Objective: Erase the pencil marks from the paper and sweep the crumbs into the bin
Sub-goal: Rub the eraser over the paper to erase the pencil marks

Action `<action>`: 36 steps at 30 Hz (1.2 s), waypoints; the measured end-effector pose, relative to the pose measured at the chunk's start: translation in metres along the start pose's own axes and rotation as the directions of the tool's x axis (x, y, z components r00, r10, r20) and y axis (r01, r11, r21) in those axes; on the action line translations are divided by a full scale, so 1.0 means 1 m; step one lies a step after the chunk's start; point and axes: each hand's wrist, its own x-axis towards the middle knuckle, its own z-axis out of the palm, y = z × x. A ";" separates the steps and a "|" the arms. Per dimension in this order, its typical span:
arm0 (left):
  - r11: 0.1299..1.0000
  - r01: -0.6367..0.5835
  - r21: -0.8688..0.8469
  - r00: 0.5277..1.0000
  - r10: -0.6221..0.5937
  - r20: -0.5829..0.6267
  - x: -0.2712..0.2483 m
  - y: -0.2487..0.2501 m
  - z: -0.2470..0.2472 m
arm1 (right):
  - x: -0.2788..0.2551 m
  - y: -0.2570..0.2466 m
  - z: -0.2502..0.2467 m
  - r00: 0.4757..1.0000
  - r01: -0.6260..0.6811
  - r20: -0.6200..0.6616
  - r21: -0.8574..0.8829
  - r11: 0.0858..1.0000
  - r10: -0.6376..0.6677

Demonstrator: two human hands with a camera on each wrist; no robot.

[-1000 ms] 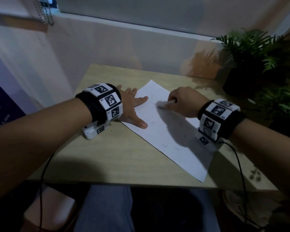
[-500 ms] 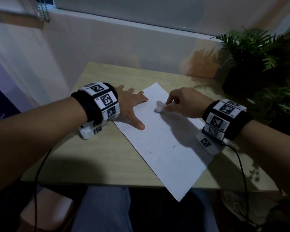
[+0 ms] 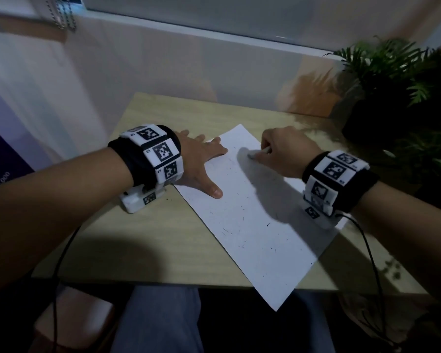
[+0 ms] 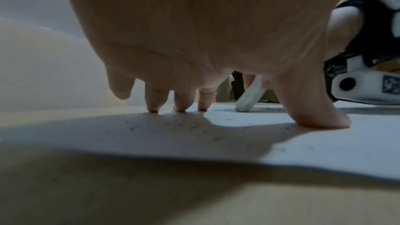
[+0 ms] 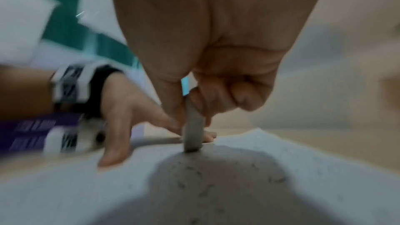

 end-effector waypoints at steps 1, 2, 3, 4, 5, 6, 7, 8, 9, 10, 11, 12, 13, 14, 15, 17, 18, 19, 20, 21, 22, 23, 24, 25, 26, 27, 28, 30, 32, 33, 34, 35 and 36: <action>1.000 0.000 -0.001 1.000 0.000 0.001 0.000 0.000 0.000 | -0.004 -0.006 0.003 0.999 0.041 0.007 0.018 0.999 -0.041; 1.000 0.000 0.000 1.000 0.000 -0.002 0.000 0.000 0.000 | -0.008 -0.012 0.003 0.996 0.088 0.026 0.060 0.994 -0.089; 1.000 -0.001 0.003 1.000 0.001 -0.006 0.000 0.000 0.000 | -0.010 -0.014 0.002 0.990 0.123 0.055 0.112 0.986 -0.129; 1.000 0.000 0.007 1.000 0.000 -0.008 0.000 0.001 0.000 | -0.009 -0.013 -0.001 0.985 0.130 0.088 0.158 0.979 -0.145; 1.000 0.003 0.008 1.000 -0.003 -0.006 0.000 0.001 0.001 | -0.006 -0.009 -0.004 0.984 0.113 0.113 0.179 0.977 -0.135; 1.000 0.007 0.008 1.000 -0.007 -0.005 0.000 0.001 0.001 | -0.002 -0.003 -0.007 0.987 0.082 0.122 0.176 0.981 -0.104; 1.000 0.009 0.007 1.000 -0.009 -0.008 -0.001 0.002 0.001 | 0.002 0.003 -0.009 0.992 0.044 0.108 0.158 0.986 -0.061; 1.000 0.009 0.009 1.000 -0.009 -0.010 -0.001 0.002 0.000 | 0.004 0.006 -0.009 0.997 0.005 0.081 0.125 0.992 -0.015; 1.000 0.007 0.011 1.000 -0.007 -0.011 -0.002 0.003 0.000 | 0.005 0.005 -0.006 0.998 -0.019 0.056 0.086 0.996 0.014; 1.000 0.006 0.011 1.000 -0.006 -0.008 -0.002 0.003 0.000 | 0.002 0.001 -0.004 0.999 -0.013 0.039 0.054 0.998 0.011; 1.000 0.005 0.006 1.000 -0.005 -0.006 -0.002 0.003 -0.001 | -0.002 -0.006 0.000 0.999 0.017 0.033 0.046 0.999 -0.018; 1.000 0.004 0.002 1.000 -0.003 -0.005 -0.002 0.003 -0.001 | -0.006 -0.014 0.002 0.997 0.064 0.038 0.068 0.996 -0.067; 1.000 0.001 0.003 1.000 -0.001 -0.005 -0.001 0.002 -0.001 | -0.010 -0.020 0.002 0.992 0.106 0.058 0.113 0.988 -0.113; 1.000 -0.001 0.003 1.000 0.001 -0.002 -0.001 0.002 -0.001 | -0.011 -0.023 0.000 0.986 0.125 0.089 0.163 0.979 -0.141; 1.000 0.000 0.000 1.000 0.000 0.005 -0.001 0.001 -0.001 | -0.009 -0.022 -0.003 0.983 0.119 0.117 0.195 0.974 -0.143; 1.000 0.004 -0.006 1.000 -0.004 0.007 -0.001 0.002 0.000 | -0.001 -0.012 -0.010 0.988 0.062 0.130 0.189 0.980 -0.088; 1.000 0.005 -0.006 1.000 -0.005 0.000 -0.001 0.002 0.000 | 0.003 -0.007 -0.013 0.993 0.029 0.109 0.165 0.986 -0.047; 1.000 0.005 -0.005 1.000 -0.005 -0.006 -0.002 0.003 0.000 | 0.006 -0.005 -0.011 0.997 0.005 0.079 0.120 0.993 -0.014; 1.000 0.005 -0.005 1.000 -0.005 -0.011 -0.003 0.003 0.000 | 0.005 -0.007 -0.009 0.999 0.004 0.050 0.069 0.998 -0.008; 1.000 0.005 -0.007 1.000 -0.005 -0.013 -0.003 0.003 0.000 | 0.002 -0.012 -0.004 0.999 0.025 0.031 0.032 0.999 -0.026; 1.000 0.003 -0.010 1.000 -0.003 -0.010 -0.003 0.003 0.000 | -0.002 -0.019 0.000 0.998 0.061 0.022 0.020 0.998 -0.061; 1.000 -0.002 -0.014 1.000 0.002 -0.005 -0.001 0.002 0.000 | -0.006 -0.025 0.003 0.994 0.103 0.034 0.039 0.994 -0.104; 1.000 -0.010 -0.017 1.000 0.010 0.001 0.000 0.002 0.000 | -0.009 -0.029 0.003 0.987 0.141 0.063 0.076 0.987 -0.146; 1.000 -0.014 -0.014 1.000 0.015 0.007 0.001 0.001 0.000 | -0.008 -0.029 0.001 0.982 0.153 0.096 0.111 0.982 -0.164; 1.000 -0.015 -0.009 1.000 0.015 0.013 0.002 0.001 0.000 | -0.004 -0.025 -0.003 0.981 0.139 0.118 0.137 0.981 -0.155; 1.000 -0.013 -0.006 1.000 0.013 0.016 0.003 0.000 0.000 | 0.001 -0.019 -0.007 0.984 0.104 0.126 0.147 0.984 -0.123; 1.000 -0.009 -0.006 1.000 0.009 0.014 0.002 0.000 0.000 | 0.005 -0.013 -0.010 0.990 0.063 0.114 0.145 0.987 -0.080; 1.000 -0.003 -0.007 1.000 0.003 -0.005 0.001 0.000 0.001 | 0.010 -0.006 -0.009 0.998 0.002 0.060 0.080 0.997 -0.006; 1.000 -0.010 -0.008 1.000 0.009 -0.023 0.000 0.000 0.003 | 0.006 -0.016 -0.002 0.999 0.038 0.023 0.010 0.999 -0.038; 1.000 -0.016 -0.006 1.000 0.016 -0.027 0.001 0.000 0.003 | 0.001 -0.023 0.002 0.996 0.082 0.022 0.014 0.997 -0.082; 1.000 -0.023 -0.001 0.999 0.023 -0.028 0.002 0.000 0.003 | -0.004 -0.030 0.002 0.990 0.133 0.043 0.052 0.990 -0.135; 1.000 -0.027 -0.003 0.999 0.027 -0.026 0.003 -0.001 0.003 | -0.006 -0.033 0.000 0.981 0.166 0.082 0.111 0.980 -0.175; 1.000 -0.029 -0.011 0.999 0.028 -0.017 0.003 -0.001 0.002 | -0.005 -0.032 -0.004 0.974 0.174 0.121 0.161 0.971 -0.194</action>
